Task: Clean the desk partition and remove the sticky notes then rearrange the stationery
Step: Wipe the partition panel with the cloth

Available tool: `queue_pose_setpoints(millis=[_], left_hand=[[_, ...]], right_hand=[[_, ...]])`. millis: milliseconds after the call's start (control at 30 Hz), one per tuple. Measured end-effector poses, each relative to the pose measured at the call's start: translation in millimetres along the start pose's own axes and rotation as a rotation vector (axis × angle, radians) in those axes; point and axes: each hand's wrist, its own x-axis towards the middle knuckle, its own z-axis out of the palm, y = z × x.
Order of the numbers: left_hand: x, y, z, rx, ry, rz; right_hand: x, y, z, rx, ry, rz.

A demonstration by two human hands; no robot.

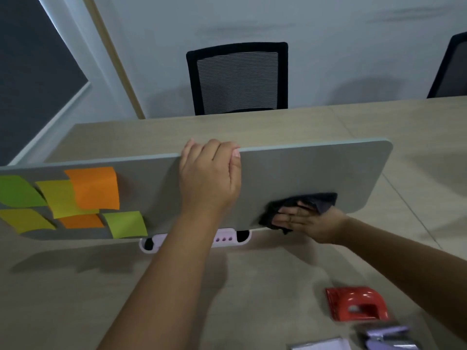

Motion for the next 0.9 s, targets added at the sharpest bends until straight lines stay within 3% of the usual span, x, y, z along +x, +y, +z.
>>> queue_pose_setpoints(millis=[67, 233, 367, 433, 567, 667, 733, 833, 900], left_hand=[[-1, 0, 3, 0.003, 0.015, 0.007], [-3, 6, 9, 0.022, 0.044, -0.014], [1, 15, 13, 0.002, 0.015, 0.034], [3, 15, 13, -0.011, -0.008, 0.069], [4, 16, 14, -0.024, -0.004, 0.064], [4, 19, 16, -0.028, 0.012, 0.055], [4, 20, 15, -0.019, 0.000, 0.050], [4, 18, 10, -0.015, -0.038, 0.060], [3, 15, 5, -0.023, -0.063, 0.048]], right_hand=[[3, 23, -8, -0.032, 0.049, 0.022], [-1, 49, -17, -0.007, 0.111, 0.375], [-39, 9, 17, 0.060, -0.051, 0.077], [-42, 20, 16, 0.086, -0.024, 0.009], [-24, 78, -12, 0.015, 0.218, 0.364], [-30, 75, -8, 0.044, 0.275, 0.569], [-52, 45, 10, 0.036, 0.151, 0.515], [-83, 17, 29, 0.051, -0.100, 0.234], [-76, 26, 23, 0.046, -0.062, 0.168]])
